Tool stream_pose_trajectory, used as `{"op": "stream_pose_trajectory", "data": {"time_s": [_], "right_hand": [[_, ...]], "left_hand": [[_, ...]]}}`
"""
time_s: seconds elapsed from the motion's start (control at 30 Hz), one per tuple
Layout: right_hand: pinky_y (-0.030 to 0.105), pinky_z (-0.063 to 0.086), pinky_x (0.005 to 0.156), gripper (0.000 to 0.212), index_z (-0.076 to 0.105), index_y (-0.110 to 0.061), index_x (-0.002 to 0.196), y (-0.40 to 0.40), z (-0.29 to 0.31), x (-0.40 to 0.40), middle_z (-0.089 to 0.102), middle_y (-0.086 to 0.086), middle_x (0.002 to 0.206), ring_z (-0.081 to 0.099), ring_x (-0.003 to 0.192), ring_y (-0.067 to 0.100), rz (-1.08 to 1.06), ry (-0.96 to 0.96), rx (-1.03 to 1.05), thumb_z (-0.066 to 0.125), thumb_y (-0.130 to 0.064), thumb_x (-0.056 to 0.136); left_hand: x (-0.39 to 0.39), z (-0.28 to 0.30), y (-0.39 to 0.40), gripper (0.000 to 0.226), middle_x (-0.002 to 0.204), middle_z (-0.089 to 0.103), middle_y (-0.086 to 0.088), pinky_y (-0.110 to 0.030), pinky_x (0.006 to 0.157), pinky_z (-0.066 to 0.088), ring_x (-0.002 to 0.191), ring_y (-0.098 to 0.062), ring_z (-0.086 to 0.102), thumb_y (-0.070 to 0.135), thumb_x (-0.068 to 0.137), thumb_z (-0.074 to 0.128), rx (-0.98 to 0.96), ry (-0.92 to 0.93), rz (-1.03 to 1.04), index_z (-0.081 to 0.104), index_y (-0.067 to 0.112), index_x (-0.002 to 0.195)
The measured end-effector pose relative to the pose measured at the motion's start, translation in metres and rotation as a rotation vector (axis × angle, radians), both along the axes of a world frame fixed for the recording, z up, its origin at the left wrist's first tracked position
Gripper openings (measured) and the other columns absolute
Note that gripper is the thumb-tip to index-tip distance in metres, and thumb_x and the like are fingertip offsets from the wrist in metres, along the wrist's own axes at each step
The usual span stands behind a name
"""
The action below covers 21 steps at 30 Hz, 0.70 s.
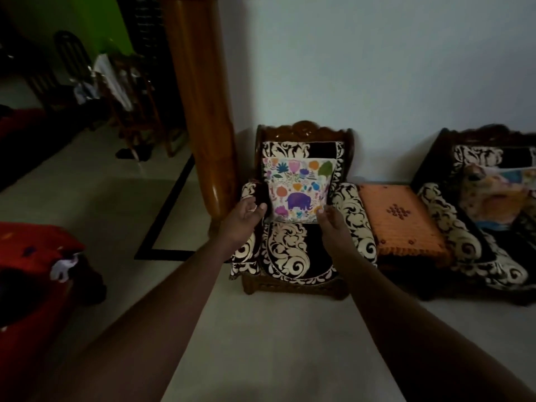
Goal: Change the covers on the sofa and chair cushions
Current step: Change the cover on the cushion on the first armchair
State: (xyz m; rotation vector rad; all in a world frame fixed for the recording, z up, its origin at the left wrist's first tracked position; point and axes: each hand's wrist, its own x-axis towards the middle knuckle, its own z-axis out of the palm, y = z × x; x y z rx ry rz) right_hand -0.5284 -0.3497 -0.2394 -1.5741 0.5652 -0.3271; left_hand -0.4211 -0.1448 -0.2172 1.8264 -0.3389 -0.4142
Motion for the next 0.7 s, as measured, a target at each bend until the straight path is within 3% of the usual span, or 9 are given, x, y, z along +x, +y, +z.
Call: {"op": "stream_pose_trajectory", "data": {"time_s": [0.07,0.17,0.3,0.43,0.53,0.7], "right_hand": [[0.043,0.05,0.104,0.058,0.04,-0.017,0.148,-0.02,-0.006,0.01,0.058,0.002,0.138,0.06,0.121,0.016,-0.03,0.03,0.013,0.054,-0.047,0.101],[0.027,0.054,0.086,0.042,0.044,-0.017,0.141,-0.06,-0.023,0.03,0.063,-0.006,0.12,0.064,0.106,0.006,-0.048,0.041,0.027,0.051,-0.037,0.104],[0.025,0.052,0.081,0.045,0.042,-0.016,0.142,-0.122,-0.044,0.06,0.059,-0.01,0.115,0.059,0.102,0.001,-0.053,0.059,0.034,0.051,-0.039,0.104],[0.036,0.054,0.093,0.055,0.042,-0.015,0.144,-0.184,-0.054,0.093,0.058,0.001,0.131,0.061,0.114,0.014,-0.064,0.111,0.072,0.055,-0.047,0.1],[0.024,0.052,0.082,0.047,0.044,-0.019,0.136,-0.219,-0.06,0.119,0.058,-0.002,0.13,0.061,0.11,0.009,-0.035,0.145,0.065,0.055,-0.048,0.1],[0.029,0.047,0.084,0.058,0.036,-0.013,0.15,-0.259,-0.063,0.18,0.05,0.01,0.146,0.052,0.117,0.015,-0.026,0.175,0.048,0.052,-0.042,0.103]], "left_hand": [[0.02,-0.012,-0.027,0.065,0.157,0.042,-0.004,-0.028,0.105,0.035,0.142,-0.018,0.043,0.047,0.1,0.057,0.011,0.029,-0.033,0.037,0.017,0.155],[0.049,-0.032,-0.069,0.065,0.156,0.043,-0.007,-0.027,0.103,0.035,0.141,-0.019,0.043,0.045,0.1,0.057,0.06,0.027,-0.06,0.037,0.016,0.154],[0.091,-0.061,-0.125,0.065,0.158,0.04,-0.008,-0.027,0.102,0.035,0.143,-0.022,0.041,0.044,0.102,0.053,0.127,0.048,-0.078,0.034,0.013,0.156],[0.126,-0.08,-0.175,0.075,0.158,0.04,-0.009,-0.03,0.106,0.037,0.143,-0.023,0.042,0.054,0.097,0.053,0.208,0.086,-0.068,0.032,0.013,0.157],[0.152,-0.086,-0.202,0.083,0.16,0.038,-0.009,-0.035,0.111,0.036,0.144,-0.024,0.04,0.061,0.092,0.052,0.235,0.099,-0.061,0.031,0.014,0.157],[0.207,-0.1,-0.243,0.07,0.16,0.037,-0.008,-0.03,0.103,0.034,0.145,-0.024,0.038,0.053,0.101,0.051,0.276,0.058,-0.065,0.031,0.016,0.157]]}}
